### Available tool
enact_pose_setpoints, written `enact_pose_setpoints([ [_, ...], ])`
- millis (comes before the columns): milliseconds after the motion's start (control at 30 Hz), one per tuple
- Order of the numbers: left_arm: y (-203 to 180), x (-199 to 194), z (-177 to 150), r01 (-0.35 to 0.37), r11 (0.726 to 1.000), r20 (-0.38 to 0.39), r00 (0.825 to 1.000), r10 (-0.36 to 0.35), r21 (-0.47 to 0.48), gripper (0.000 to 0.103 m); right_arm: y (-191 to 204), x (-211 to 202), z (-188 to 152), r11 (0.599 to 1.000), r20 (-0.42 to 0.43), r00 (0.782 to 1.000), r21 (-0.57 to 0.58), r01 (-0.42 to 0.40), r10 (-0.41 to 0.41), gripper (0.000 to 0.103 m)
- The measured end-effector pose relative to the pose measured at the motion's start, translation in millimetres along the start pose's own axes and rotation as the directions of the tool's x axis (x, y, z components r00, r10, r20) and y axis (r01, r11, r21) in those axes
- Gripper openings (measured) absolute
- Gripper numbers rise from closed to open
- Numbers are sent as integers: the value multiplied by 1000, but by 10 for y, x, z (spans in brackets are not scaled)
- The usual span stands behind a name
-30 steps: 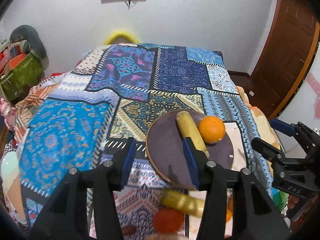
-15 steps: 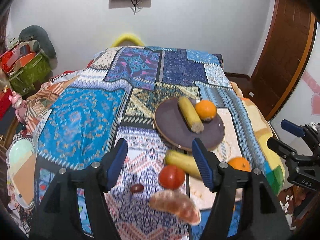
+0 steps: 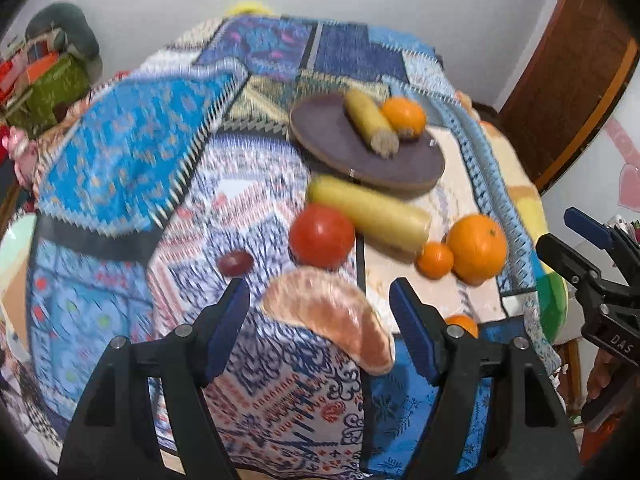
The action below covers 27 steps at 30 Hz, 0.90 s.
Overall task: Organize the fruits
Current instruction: 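Lift both open tools away from the plate, then grasp the pink pomelo segment with the left tool while the right tool grasps another large orange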
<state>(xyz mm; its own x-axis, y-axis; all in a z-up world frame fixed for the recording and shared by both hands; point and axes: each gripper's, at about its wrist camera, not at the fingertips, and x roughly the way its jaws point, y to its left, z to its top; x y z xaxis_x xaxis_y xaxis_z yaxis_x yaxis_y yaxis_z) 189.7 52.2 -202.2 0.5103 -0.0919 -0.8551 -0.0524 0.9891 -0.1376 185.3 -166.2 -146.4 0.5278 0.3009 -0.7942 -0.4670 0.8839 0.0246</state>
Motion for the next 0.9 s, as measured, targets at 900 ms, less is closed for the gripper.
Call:
enact_pose_setpoints([
  [900,23,466,-218,11,999,-32,999,-10,35,69,-116,697,-309,993,-157,983,77,-85,97,75],
])
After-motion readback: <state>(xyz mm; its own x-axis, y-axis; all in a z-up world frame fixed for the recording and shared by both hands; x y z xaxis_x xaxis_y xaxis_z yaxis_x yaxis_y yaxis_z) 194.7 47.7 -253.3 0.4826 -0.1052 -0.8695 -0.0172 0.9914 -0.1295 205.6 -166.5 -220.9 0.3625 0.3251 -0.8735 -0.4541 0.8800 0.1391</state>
